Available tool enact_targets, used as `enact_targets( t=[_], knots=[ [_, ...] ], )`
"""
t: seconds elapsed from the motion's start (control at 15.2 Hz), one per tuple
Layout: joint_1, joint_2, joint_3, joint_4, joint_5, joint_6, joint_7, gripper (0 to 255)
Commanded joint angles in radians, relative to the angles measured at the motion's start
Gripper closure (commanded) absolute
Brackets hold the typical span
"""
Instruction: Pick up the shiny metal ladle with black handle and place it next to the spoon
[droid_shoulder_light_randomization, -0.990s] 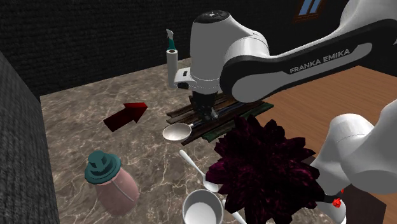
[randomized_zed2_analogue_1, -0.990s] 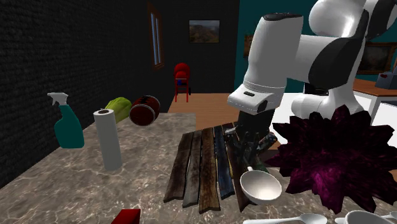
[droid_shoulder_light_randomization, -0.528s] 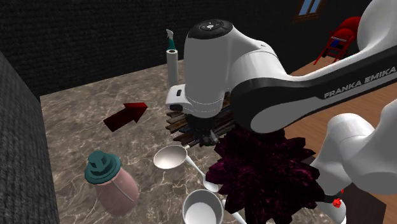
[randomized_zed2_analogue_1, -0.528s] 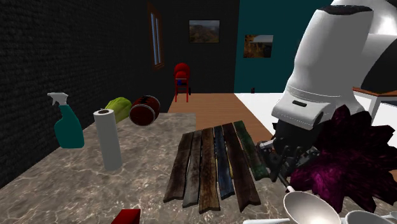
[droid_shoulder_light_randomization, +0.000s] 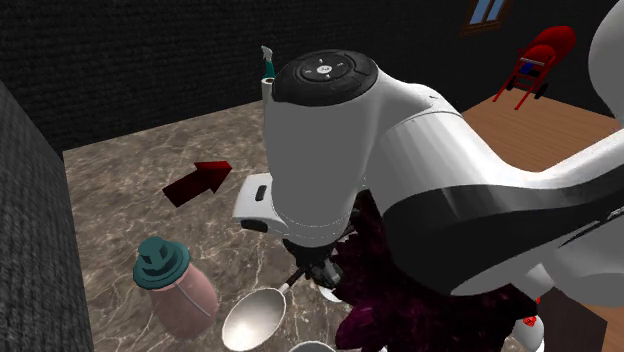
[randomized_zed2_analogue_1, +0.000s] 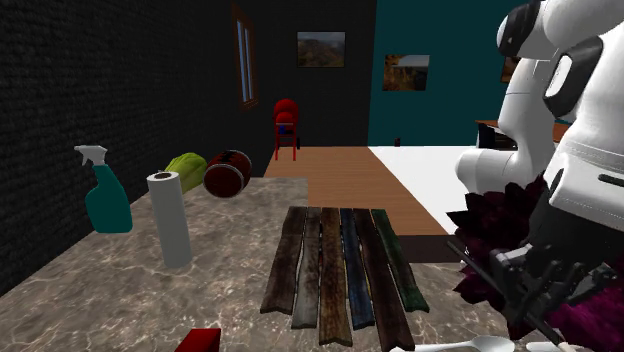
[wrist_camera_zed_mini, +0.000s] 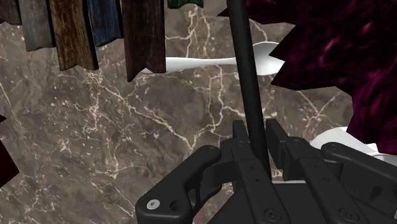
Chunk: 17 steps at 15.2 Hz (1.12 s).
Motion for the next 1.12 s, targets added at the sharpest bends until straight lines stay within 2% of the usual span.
enact_targets(
  t=[0.0,0.4,0.86,1.06],
  knots=[
    [0.021,0.03,0.035,0.024,0.002,-0.016,0.055,255],
    [0.08,0.135,0.127,0.141,-0.024,-0.054,0.22,255],
    [0.164,0.299,0.207,0.319,-0.096,-0.114,0.408,255],
    [0.166,0.312,0.205,0.292,-0.105,-0.078,0.418,255]
  ],
)
